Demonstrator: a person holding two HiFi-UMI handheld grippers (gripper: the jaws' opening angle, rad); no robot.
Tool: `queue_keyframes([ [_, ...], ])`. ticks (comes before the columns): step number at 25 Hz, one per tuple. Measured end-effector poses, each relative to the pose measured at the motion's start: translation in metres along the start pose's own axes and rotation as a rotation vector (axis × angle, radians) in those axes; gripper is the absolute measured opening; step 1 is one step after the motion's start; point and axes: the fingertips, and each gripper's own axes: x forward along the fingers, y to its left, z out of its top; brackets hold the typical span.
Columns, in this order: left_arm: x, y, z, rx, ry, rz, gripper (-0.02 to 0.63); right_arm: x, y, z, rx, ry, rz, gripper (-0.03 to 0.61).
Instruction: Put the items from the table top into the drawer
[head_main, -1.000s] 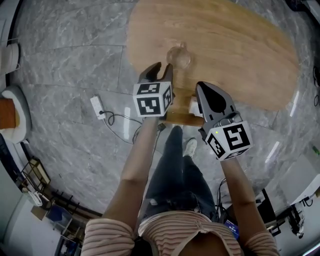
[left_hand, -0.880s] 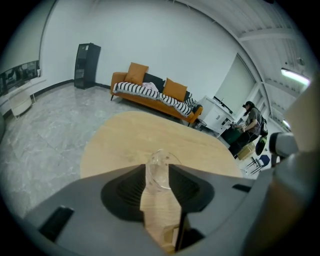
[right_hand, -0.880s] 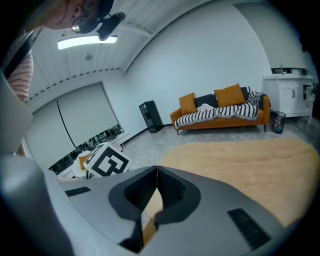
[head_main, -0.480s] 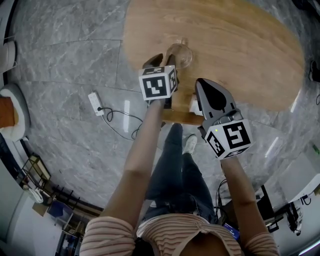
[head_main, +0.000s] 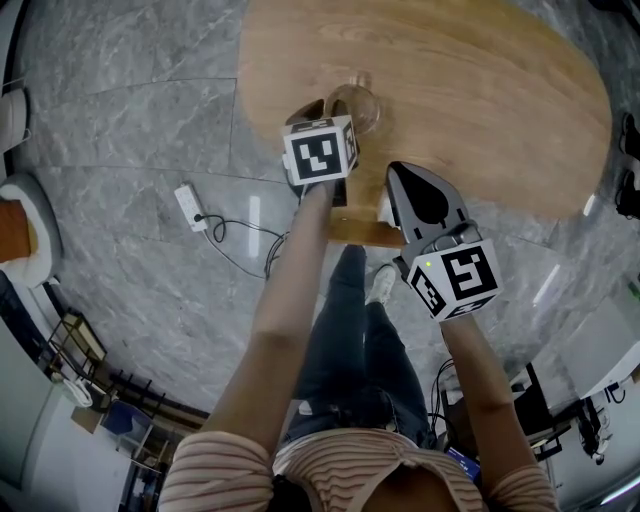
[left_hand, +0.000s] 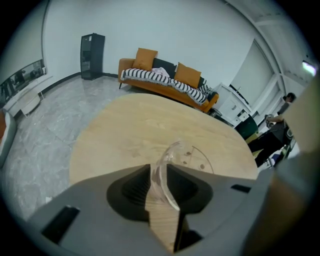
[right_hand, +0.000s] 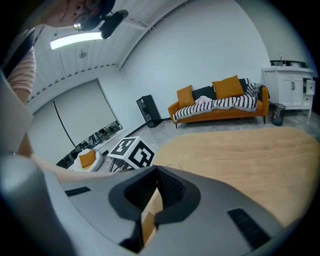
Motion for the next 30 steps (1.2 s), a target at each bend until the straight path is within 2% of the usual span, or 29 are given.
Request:
queue_keyframes([
  [2,0.001,0.003,0.000,-0.005,-0.003,0.024,0.079,0.000,-0.001,-0.001,0.009,-0.002,-0.006,0.008],
  [7,0.002,0.007,0.002,-0.012,-0.026,0.066,0.057,0.000,-0.002,-0.003,0.014,-0.002,-0.005,0.008],
  [12,-0.003,0.004,0.002,0.006,-0.035,0.064,0.046,-0.003,-0.002,-0.004,0.023,-0.005,-0.014,0.008],
  [17,-0.016,0.004,0.004,0.017,-0.079,0.066,0.035,-0.010,-0.002,-0.004,0.023,-0.012,-0.023,0.008],
  [30,-0.115,-0.027,0.034,0.116,-0.266,0.061,0.034,-0.054,0.010,0.022,-0.008,-0.103,-0.070,0.008],
])
